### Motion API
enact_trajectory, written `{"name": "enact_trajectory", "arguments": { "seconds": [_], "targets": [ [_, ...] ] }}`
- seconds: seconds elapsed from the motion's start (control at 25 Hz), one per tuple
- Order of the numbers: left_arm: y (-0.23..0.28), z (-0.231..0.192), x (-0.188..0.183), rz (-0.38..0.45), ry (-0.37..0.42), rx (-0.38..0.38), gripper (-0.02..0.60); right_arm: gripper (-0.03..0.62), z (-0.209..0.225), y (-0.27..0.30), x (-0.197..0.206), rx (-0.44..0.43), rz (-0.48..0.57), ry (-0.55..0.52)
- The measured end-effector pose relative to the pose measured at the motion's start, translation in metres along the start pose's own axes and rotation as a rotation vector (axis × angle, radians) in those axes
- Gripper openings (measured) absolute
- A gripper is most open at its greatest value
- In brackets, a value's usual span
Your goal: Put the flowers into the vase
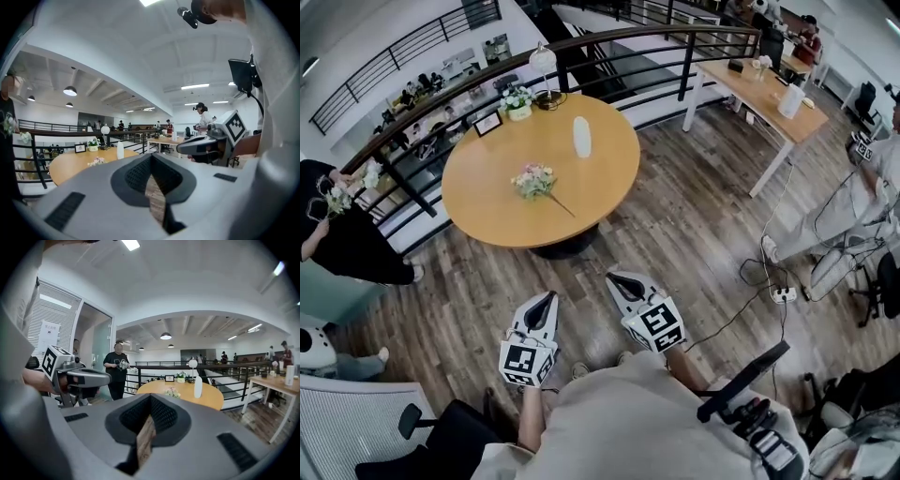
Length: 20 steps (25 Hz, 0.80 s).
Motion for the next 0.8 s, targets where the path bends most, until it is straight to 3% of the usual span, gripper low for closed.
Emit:
{"name": "enact_trajectory", "arguments": {
  "seconds": [0.8],
  "targets": [
    [0.031,0.062,-0.016,0.007,0.019,0.010,0.006,0.006,0.042,-0.043,0.007,-0.035,0.008,0.010]
  ]
}}
Point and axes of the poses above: the fingertips, and each gripper's own axes: y forward along the fingers, z to its right, x out of its underside, the point moved 1 cm from there along -y, backward along the fingers, and after that the axes turned 6 degrees about y, right-handed, at the moved point
